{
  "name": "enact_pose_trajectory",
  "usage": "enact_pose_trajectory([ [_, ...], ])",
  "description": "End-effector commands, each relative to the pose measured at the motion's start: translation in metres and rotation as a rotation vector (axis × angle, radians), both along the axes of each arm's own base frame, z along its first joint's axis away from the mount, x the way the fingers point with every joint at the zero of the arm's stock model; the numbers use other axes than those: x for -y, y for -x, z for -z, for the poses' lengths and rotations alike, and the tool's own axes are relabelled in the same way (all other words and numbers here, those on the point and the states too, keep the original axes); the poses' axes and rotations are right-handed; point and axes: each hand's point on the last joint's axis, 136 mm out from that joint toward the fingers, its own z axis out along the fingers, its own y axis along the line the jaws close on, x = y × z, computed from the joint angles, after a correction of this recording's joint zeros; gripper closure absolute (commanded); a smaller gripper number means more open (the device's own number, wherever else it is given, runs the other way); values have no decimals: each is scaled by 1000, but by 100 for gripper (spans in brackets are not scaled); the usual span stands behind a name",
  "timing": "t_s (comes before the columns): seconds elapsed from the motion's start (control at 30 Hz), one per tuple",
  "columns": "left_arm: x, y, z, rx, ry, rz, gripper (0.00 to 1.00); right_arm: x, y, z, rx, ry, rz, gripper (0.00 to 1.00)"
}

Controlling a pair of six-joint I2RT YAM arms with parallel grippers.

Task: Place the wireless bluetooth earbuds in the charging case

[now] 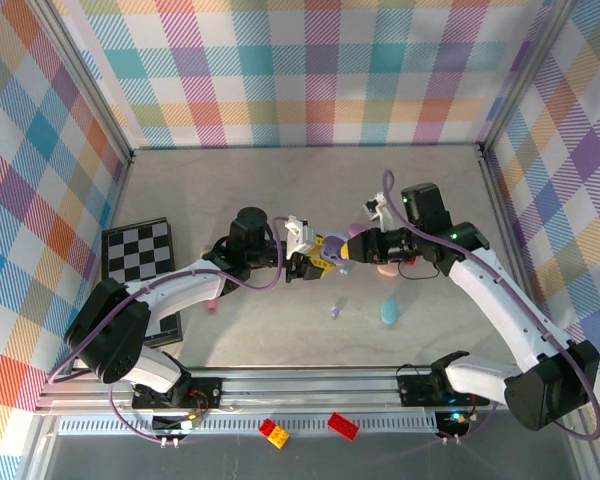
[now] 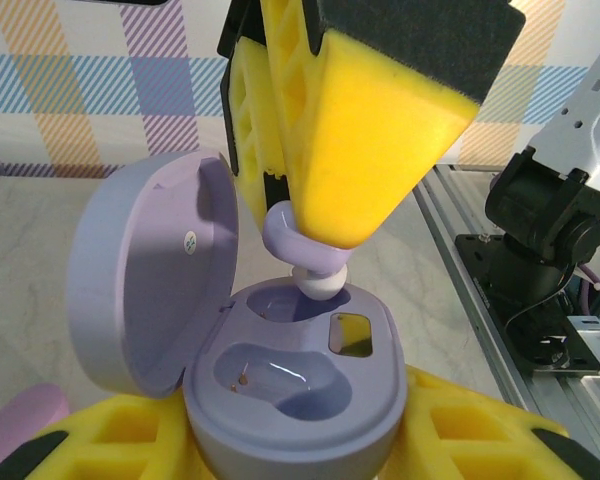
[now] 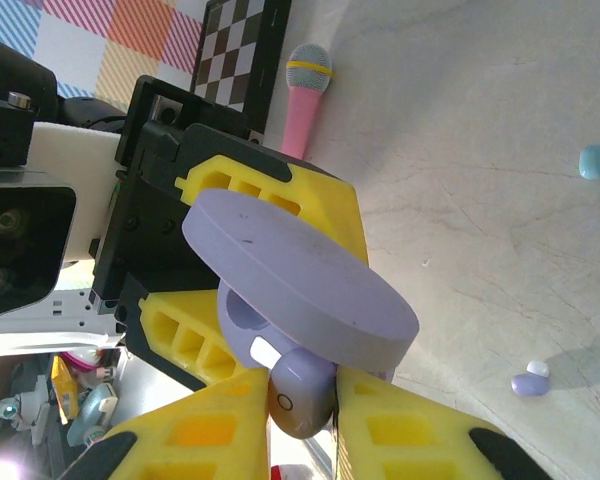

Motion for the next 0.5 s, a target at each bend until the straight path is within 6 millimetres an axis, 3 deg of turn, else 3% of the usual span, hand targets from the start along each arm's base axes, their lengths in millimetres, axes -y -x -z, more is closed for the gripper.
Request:
enact_pose_trajectory([
  [0.0,6,5,-18,62,46,44,62,-2,0,-3,19,-1,-22,80],
  [0.47,7,5,-19,54,59,43,62,1,-1,-2,39,11,-3,67],
])
